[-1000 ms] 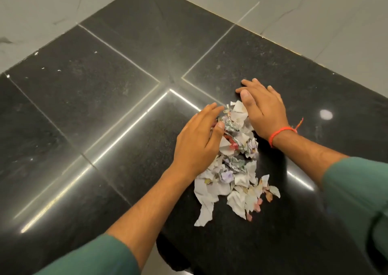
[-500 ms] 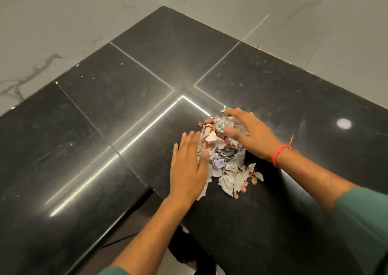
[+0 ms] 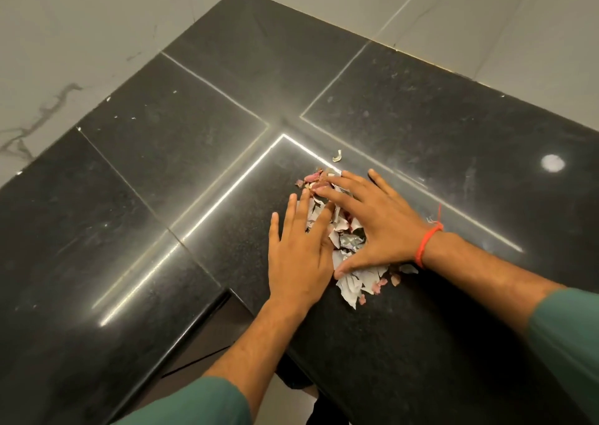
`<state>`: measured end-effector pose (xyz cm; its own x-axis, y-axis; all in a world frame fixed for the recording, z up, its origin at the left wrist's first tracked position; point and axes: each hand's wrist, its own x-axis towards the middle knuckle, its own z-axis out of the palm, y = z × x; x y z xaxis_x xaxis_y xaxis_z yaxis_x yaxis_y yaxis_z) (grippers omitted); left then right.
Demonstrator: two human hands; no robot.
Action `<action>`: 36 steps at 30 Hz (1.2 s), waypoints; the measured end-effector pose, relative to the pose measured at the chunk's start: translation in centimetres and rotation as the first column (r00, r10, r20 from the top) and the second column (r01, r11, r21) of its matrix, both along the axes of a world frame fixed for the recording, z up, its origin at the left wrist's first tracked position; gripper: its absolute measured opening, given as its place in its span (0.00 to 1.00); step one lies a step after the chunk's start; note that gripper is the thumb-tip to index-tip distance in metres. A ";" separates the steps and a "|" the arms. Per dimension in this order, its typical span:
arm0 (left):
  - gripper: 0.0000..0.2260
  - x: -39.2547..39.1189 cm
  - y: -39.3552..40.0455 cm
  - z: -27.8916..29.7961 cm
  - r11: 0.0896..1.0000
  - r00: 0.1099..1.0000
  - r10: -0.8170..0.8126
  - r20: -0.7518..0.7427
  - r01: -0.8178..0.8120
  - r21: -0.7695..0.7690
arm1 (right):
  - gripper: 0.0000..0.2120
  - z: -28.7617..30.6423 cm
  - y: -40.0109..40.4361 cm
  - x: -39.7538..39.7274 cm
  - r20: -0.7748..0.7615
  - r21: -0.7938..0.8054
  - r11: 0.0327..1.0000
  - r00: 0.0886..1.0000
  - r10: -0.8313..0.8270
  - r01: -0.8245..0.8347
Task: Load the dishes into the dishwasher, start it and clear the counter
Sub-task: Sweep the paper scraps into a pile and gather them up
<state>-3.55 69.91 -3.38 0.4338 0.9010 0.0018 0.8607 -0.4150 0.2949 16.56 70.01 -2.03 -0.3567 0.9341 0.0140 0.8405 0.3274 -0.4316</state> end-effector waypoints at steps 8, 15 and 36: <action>0.22 0.1 0.0 0.3 0.997 0.977 0.072 0.203 -0.063 -0.052 | 0.35 -0.6 0.3 -0.5 -0.083 0.145 0.988 0.996 -0.041 0.053; 0.25 0.2 0.0 0.3 0.995 0.966 0.096 0.241 -0.087 -0.049 | 0.18 -1.5 0.3 -0.3 -0.168 0.277 0.957 0.985 -0.041 0.087; 0.41 0.8 -0.3 0.6 0.999 0.999 0.047 0.025 -0.048 0.001 | 0.11 0.7 2.0 2.1 -0.835 -0.442 0.828 0.178 -0.520 0.345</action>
<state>-2.79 69.61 -2.82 0.3904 0.9206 0.0136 0.8717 -0.3743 0.3162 18.70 72.00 -1.32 0.2713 0.9561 -0.1105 -0.1349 -0.0759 -0.9880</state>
